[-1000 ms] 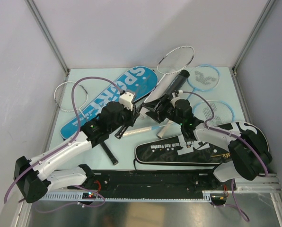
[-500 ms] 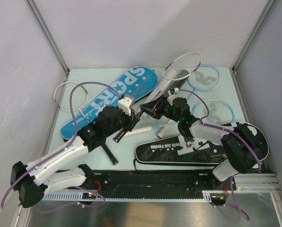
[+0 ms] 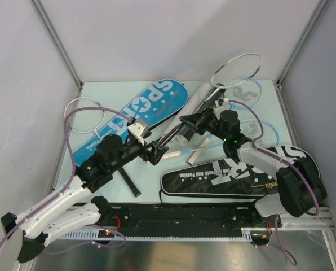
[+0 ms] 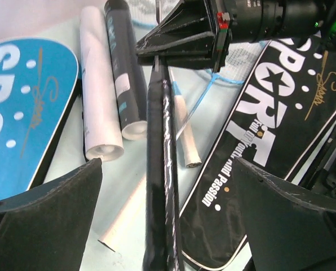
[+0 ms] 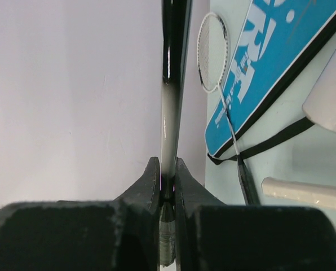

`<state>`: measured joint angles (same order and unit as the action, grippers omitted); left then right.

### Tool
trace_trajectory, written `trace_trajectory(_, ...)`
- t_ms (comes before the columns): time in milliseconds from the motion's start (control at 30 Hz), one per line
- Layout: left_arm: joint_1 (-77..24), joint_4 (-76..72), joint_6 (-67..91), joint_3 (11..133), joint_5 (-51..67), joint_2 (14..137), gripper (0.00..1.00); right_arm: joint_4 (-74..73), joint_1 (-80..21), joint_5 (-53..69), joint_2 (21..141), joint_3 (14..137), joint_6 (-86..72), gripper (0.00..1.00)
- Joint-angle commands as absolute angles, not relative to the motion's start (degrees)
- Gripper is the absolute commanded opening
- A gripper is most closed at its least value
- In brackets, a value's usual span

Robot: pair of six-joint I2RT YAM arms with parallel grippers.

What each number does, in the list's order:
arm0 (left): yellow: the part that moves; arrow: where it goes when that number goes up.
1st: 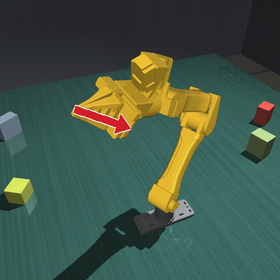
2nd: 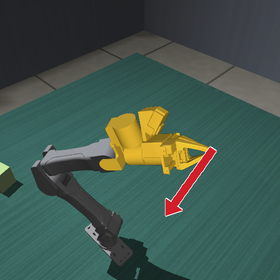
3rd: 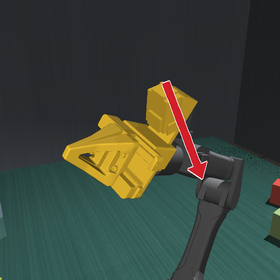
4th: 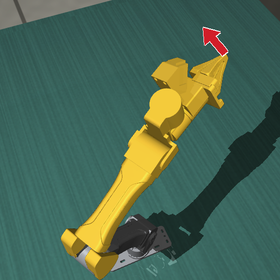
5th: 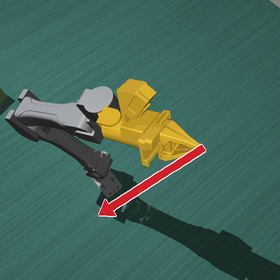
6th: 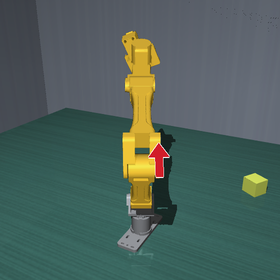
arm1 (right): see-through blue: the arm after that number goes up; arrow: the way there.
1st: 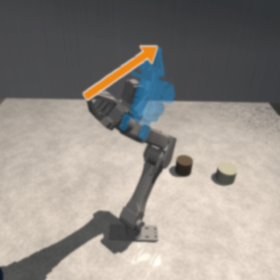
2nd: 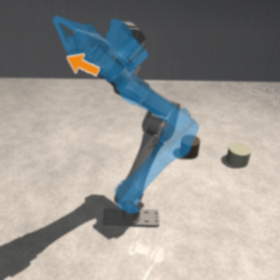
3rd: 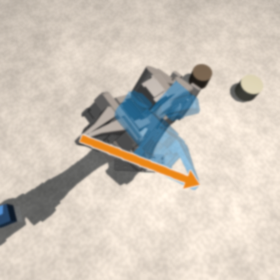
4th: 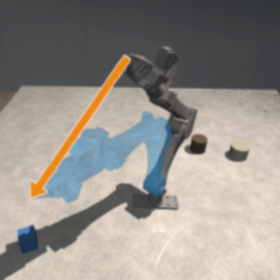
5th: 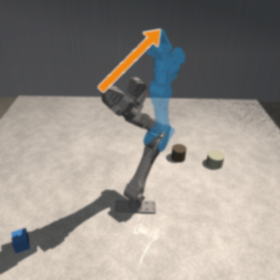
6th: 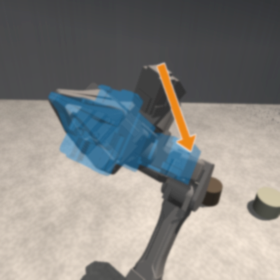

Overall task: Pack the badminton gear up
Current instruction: Pick up the racket from the center of the board.

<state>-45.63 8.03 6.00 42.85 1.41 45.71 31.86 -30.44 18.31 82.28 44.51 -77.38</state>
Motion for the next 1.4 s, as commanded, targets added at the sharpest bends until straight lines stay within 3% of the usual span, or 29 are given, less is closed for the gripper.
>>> trace_trajectory(0, -45.9, 9.3, 0.4, 42.5, 5.3, 42.6, 0.99, 27.7, -25.5, 22.0, 74.3, 46.7, -73.4, 0.0)
trace_trajectory(233, -52.1, 12.9, -5.7, 42.9, 1.5, 46.2, 0.99, 15.7, -14.9, 26.0, 61.2, 46.9, -69.0, 0.0)
trace_trajectory(467, -64.2, 11.9, -9.9, 44.2, -3.3, 60.6, 0.82, 4.7, -8.6, 30.6, 50.0, 49.3, -65.5, 0.0)
trace_trajectory(633, -72.0, 3.4, -14.2, 44.3, -5.1, 71.8, 0.79, 0.7, -7.4, 30.6, 43.8, 51.6, -65.5, 0.0)
trace_trajectory(1367, -78.1, -10.8, -14.4, 43.5, 0.2, 91.9, 0.72, -7.6, -6.9, 23.5, 37.5, 56.9, -62.4, 0.0)
